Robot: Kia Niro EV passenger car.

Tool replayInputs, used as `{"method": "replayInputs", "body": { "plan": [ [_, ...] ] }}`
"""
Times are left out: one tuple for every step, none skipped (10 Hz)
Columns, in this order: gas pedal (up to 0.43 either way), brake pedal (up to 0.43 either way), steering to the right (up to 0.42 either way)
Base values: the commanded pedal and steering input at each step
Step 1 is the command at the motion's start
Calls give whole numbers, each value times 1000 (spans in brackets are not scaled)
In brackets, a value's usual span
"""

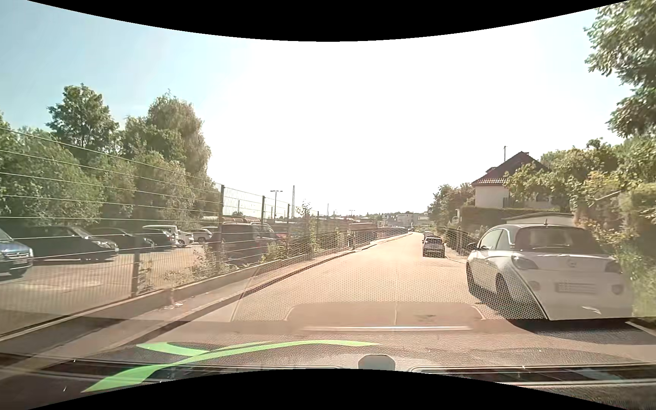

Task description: Follow the waypoints while adhering to traffic rules and regulations

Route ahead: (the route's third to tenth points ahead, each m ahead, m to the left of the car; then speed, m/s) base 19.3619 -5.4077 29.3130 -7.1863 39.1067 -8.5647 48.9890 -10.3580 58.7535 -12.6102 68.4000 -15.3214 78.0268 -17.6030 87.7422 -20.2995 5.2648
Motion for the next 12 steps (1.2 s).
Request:
{"method": "replayInputs", "body": {
  "plan": [
    [209,0,46],
    [209,0,53],
    [209,0,59],
    [209,0,59],
    [209,0,60],
    [209,0,60],
    [209,0,60],
    [197,0,60],
    [197,0,61],
    [189,0,61],
    [189,0,56],
    [169,0,53]
  ]
}}
